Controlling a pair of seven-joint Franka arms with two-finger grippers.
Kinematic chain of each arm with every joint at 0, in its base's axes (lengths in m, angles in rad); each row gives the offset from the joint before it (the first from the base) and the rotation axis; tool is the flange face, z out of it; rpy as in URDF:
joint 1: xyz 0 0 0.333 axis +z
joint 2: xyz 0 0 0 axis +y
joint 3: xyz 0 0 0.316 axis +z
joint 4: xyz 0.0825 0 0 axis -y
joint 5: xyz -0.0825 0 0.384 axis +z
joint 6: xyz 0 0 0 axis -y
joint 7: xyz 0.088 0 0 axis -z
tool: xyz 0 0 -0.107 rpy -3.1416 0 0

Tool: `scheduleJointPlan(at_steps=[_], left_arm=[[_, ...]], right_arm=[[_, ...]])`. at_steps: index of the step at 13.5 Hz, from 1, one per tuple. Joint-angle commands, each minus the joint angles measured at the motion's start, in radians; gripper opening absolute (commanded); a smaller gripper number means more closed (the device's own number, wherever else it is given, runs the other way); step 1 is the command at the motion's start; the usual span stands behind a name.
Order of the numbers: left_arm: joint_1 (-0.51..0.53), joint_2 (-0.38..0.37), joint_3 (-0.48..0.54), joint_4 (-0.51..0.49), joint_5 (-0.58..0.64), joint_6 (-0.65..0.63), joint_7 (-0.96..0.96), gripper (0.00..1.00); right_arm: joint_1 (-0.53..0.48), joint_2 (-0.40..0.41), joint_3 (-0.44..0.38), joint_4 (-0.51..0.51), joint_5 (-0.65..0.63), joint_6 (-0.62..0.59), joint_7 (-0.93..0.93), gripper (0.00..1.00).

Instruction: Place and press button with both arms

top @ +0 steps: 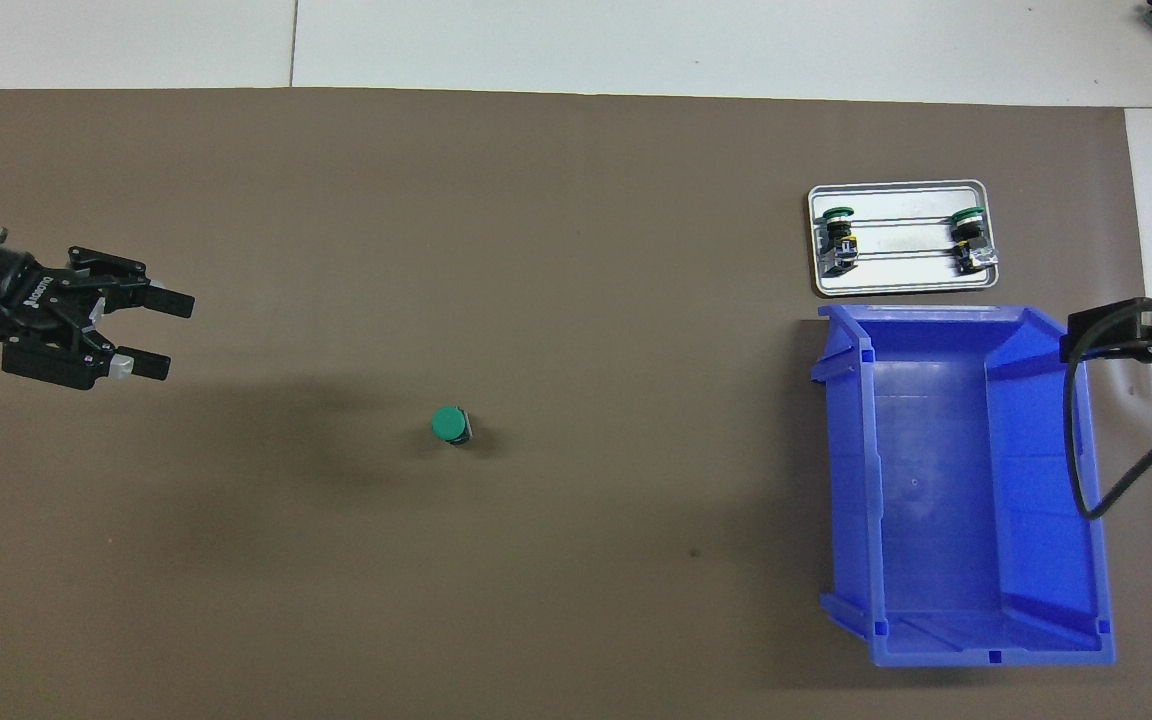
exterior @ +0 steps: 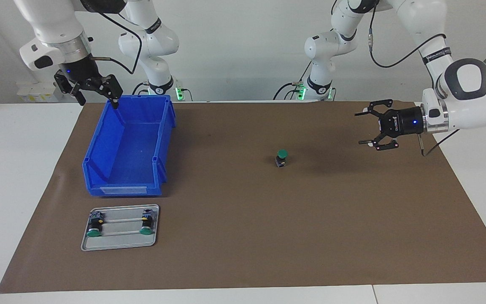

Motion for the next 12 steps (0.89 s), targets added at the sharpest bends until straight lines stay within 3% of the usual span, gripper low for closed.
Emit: scheduleJointPlan(at_steps=[1, 8, 12], left_arm=[[-0.109, -0.016, 0.010, 0.093, 0.147, -0.014, -0.219, 0.92], [-0.320, -0.085, 0.008, 0.159, 0.374, 0.003, -0.797, 0.93], [-0.470, -0.089, 0.008, 0.191, 0.690, 0.014, -1.106, 0.93]], right_arm=[[-0.008, -0.016, 0.006, -0.021, 0.016, 0.010, -0.025, 1.00], [-0.014, -0.017, 0.006, -0.021, 0.065, 0.005, -0.016, 1.00], [-0.014, -0.019, 0.006, -0.024, 0.067, 0.005, -0.016, 1.00]])
